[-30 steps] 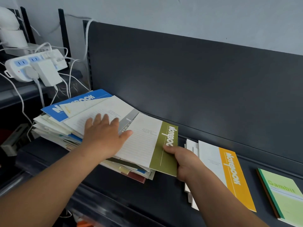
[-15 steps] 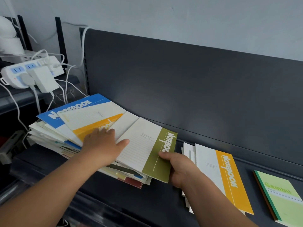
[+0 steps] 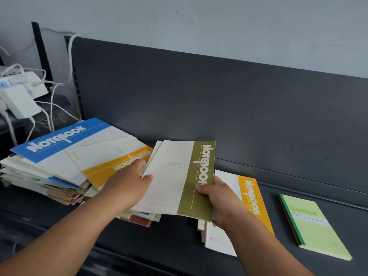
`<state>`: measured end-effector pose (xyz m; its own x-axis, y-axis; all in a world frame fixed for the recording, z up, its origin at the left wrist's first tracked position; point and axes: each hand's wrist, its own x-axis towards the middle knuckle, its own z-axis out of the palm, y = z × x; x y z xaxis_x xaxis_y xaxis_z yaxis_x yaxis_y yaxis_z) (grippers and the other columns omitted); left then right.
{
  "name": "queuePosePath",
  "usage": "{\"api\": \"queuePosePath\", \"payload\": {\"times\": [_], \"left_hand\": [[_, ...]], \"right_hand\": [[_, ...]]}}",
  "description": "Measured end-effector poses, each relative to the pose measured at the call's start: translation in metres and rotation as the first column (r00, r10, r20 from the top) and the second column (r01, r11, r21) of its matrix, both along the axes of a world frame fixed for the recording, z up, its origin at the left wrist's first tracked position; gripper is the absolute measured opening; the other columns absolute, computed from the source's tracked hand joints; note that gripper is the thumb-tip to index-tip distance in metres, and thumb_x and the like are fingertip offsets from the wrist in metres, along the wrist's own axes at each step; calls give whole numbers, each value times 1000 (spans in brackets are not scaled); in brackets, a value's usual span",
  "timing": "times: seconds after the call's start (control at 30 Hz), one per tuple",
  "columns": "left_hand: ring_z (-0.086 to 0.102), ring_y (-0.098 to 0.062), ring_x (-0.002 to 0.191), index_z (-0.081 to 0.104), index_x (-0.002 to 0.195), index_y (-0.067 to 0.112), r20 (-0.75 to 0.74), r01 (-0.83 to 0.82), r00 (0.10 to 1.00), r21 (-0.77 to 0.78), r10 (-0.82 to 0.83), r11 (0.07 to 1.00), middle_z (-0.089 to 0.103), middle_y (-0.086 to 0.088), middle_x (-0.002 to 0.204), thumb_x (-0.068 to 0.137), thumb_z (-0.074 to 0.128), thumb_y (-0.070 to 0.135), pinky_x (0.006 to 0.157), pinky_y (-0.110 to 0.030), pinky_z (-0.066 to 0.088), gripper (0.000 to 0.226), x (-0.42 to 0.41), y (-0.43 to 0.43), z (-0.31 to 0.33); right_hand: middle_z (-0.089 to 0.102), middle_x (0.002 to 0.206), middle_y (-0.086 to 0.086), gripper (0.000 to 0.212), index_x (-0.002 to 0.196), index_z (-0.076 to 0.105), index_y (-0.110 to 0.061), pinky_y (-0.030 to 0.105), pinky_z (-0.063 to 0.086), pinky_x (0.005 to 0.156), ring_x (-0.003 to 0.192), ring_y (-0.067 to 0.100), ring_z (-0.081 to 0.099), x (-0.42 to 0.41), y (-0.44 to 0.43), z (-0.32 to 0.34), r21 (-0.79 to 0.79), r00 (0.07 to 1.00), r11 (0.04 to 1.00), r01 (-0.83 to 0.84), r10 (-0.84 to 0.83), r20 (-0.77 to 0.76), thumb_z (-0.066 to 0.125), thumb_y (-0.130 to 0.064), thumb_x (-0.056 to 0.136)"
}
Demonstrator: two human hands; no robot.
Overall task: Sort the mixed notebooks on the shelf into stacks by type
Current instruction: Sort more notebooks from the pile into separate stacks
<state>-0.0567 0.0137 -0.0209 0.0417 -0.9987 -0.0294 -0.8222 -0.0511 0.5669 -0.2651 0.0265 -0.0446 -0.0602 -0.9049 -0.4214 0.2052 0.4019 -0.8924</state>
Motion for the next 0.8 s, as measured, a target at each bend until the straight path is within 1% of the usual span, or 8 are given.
{"api": "queuePosePath", "payload": {"times": [0.1, 0.23, 0.33, 0.43, 0.5, 0.67, 0.73, 0.8], "left_hand": [[49, -24, 124, 33, 146, 25, 21, -12, 1000, -20, 13, 1000, 49, 2, 142, 98, 45, 34, 99, -42, 44, 51, -7, -1, 3], [30, -27, 140, 27, 149, 21, 440, -60, 892, -110, 103, 992, 34, -4, 153, 98, 40, 38, 109, -42, 34, 55, 13, -20, 13], [22, -27, 144, 27, 148, 21, 603, -118, 795, 52, 63, 992, 31, -4, 154, 99, 28, 50, 114, -45, 23, 57, 31, -32, 16], [51, -22, 113, 47, 131, 25, 637, -65, 767, 196, -77, 978, 57, 0, 125, 97, 15, 59, 98, -42, 35, 58, 27, -26, 8], [53, -18, 95, 52, 118, 28, 650, 5, 750, 176, -121, 984, 60, 4, 108, 95, 14, 61, 84, -38, 38, 56, 15, -19, 6], [53, -17, 104, 53, 127, 27, 383, 36, 923, 19, -40, 999, 59, 3, 126, 99, 31, 49, 85, -33, 43, 42, 11, -15, 16], [50, -21, 115, 44, 137, 25, 428, -32, 903, -25, 39, 999, 55, 0, 134, 99, 34, 47, 90, -36, 43, 45, 22, -21, 13], [49, -22, 113, 41, 138, 21, 500, -62, 865, 42, 33, 997, 54, -2, 131, 98, 35, 48, 86, -35, 44, 49, 30, -25, 6]], "right_hand": [[75, 98, 7, 25, 109, 62, -20, 40, 59, 67, 89, 28, 72, -14, 10, 1, -2, 1000, 1000, -5, 5, 1, 55, 0, 94], [74, 99, 9, 24, 110, 61, -18, 42, 58, 70, 90, 29, 71, -28, 17, 0, 21, 1000, 1000, 5, -5, 14, 57, -1, 93], [74, 100, 11, 23, 111, 60, -16, 44, 59, 72, 90, 31, 71, -29, 19, -2, 71, 999, 997, -11, 7, 50, 58, -2, 93], [74, 101, 13, 23, 112, 61, -14, 41, 58, 69, 90, 32, 71, -23, 18, -5, 112, 996, 994, -12, 3, 85, 59, -2, 93], [73, 100, 14, 23, 112, 61, -11, 40, 57, 67, 88, 33, 71, -17, 17, -6, 135, 995, 991, -8, -5, 102, 60, -1, 92], [75, 78, 14, 11, 98, 61, -7, 35, 54, 55, 71, 30, 71, -6, 17, -4, 217, 993, 976, -3, -22, 114, 63, -1, 89], [76, 79, 15, 15, 103, 62, -7, 39, 56, 59, 74, 32, 73, 0, 15, -6, 225, 990, 974, -10, -22, 140, 62, -1, 89], [76, 82, 15, 17, 105, 63, -8, 42, 58, 62, 77, 33, 73, 6, 13, -8, 216, 988, 976, -16, -18, 153, 60, -1, 90]]}}
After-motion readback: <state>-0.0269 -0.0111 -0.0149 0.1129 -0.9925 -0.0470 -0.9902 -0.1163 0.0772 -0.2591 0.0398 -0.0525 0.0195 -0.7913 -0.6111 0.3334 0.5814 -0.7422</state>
